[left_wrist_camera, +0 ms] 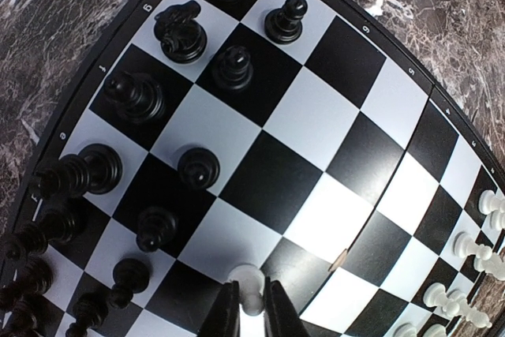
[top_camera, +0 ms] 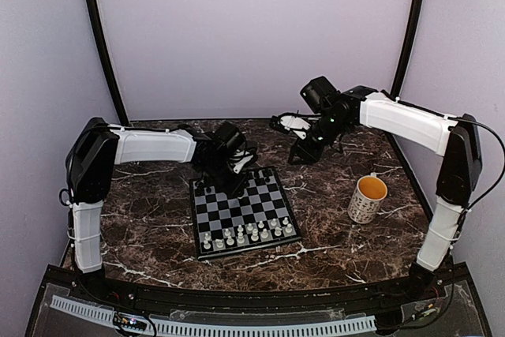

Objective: Set up the chess pieces on the board
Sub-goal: Pick up the pawn from the chessboard.

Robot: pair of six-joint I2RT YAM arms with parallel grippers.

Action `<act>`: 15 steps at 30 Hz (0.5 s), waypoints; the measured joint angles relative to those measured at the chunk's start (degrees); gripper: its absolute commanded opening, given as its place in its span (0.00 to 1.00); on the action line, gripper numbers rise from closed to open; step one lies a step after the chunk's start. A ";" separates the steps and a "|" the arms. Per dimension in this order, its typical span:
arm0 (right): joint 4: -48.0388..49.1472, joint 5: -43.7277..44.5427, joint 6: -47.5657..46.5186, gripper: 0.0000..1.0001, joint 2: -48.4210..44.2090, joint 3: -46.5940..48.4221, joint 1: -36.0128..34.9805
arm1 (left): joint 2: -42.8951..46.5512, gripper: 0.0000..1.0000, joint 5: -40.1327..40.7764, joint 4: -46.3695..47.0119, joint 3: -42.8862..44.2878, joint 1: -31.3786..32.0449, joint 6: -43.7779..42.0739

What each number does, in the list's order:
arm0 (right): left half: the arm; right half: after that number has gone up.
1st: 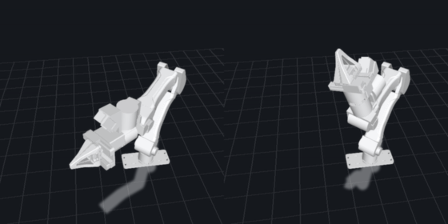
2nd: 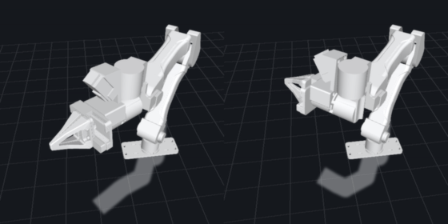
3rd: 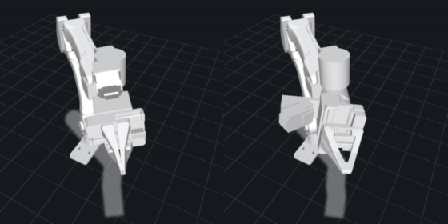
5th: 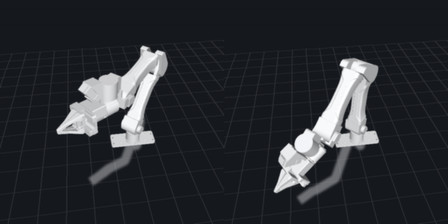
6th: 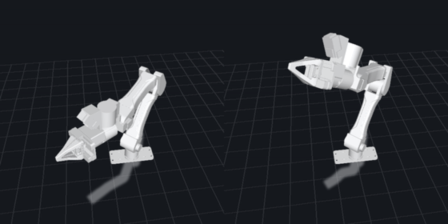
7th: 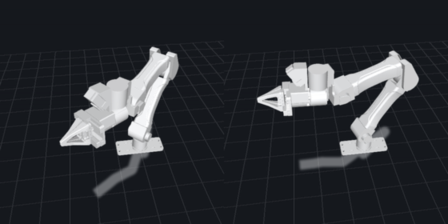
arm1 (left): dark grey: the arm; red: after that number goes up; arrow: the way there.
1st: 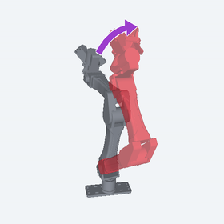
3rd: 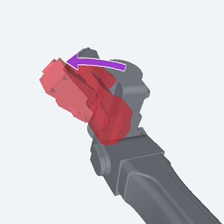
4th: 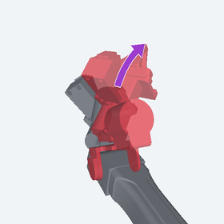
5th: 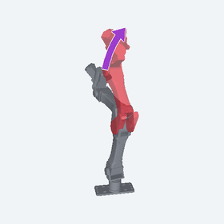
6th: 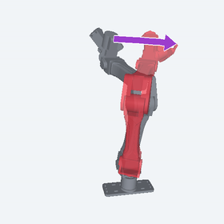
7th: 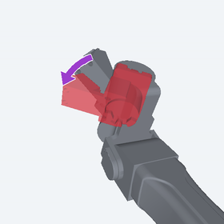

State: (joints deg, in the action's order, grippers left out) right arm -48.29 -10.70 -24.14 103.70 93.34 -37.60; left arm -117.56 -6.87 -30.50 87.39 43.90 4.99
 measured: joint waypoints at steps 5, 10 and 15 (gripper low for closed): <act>0.00 -0.04 0.00 0.36 0.00 0.00 0.00 | 0.00 0.03 0.00 -0.09 0.24 0.00 -0.02; -0.02 -0.02 0.00 0.36 0.00 0.00 0.00 | 0.04 0.02 0.50 -1.42 1.33 0.11 -0.04; -0.02 0.00 0.00 0.36 0.00 0.00 0.02 | 4.15 0.02 1.84 -3.15 -2.12 0.66 -0.26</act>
State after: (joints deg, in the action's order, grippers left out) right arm -48.31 -10.70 -24.14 103.70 93.34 -37.58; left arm -113.40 -5.04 -33.65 85.27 44.56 4.73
